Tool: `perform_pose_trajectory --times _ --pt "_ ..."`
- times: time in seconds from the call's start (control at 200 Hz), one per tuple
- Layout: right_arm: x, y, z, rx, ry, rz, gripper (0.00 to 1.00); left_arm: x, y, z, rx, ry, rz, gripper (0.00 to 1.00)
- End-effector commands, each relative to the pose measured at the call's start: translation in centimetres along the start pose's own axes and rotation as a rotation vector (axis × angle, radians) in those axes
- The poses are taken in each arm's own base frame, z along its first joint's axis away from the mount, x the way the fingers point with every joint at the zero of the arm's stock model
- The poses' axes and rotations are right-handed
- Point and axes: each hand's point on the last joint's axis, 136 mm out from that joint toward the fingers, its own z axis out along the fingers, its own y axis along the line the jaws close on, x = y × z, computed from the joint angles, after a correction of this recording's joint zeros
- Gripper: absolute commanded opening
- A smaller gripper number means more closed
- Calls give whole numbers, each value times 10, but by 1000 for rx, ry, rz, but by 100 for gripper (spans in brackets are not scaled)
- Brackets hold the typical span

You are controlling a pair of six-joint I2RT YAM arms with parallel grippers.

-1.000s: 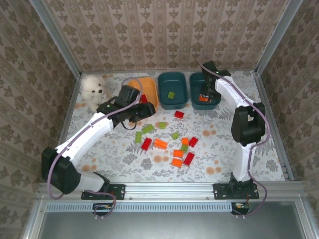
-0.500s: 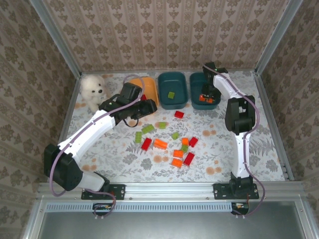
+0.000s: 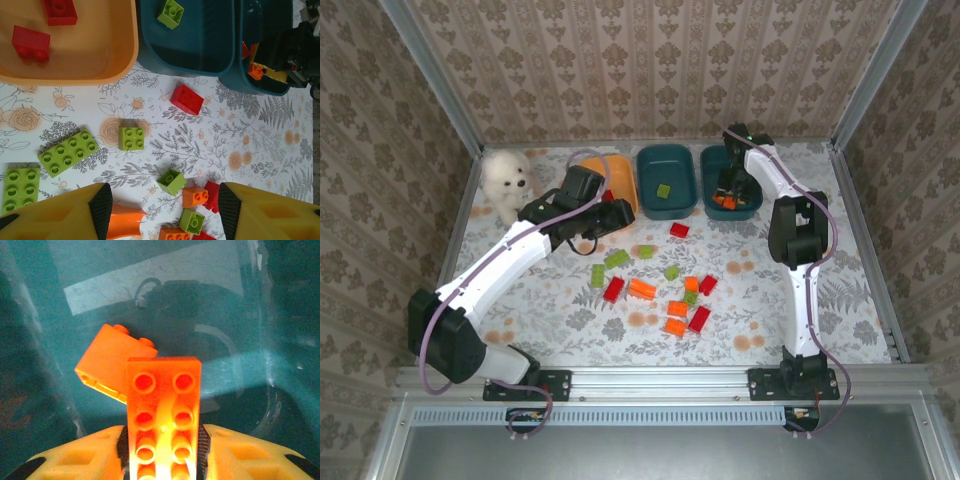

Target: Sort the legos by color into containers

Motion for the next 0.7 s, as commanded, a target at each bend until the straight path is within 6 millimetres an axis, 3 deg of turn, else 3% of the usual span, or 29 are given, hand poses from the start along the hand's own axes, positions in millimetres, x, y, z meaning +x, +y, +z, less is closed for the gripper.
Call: perform_pose_trajectory --times 0.0,0.175,0.3,0.395,0.51,0.695 --pt "4 5 -6 -13 30 -15 49 -4 -4 -11 9 -17 5 62" --pt "-7 10 -39 -34 -39 -19 56 2 -1 -13 9 1 14 62" --pt "-17 15 -85 -41 -141 -22 58 11 -14 -10 38 56 113 62" --pt "-14 23 -127 -85 -232 -33 57 26 -38 -3 89 117 249 62" --pt "17 32 -174 -214 -323 -26 57 58 -60 17 118 211 430 62" --pt "117 17 -226 -419 -396 -3 57 99 -83 58 149 304 554 60"
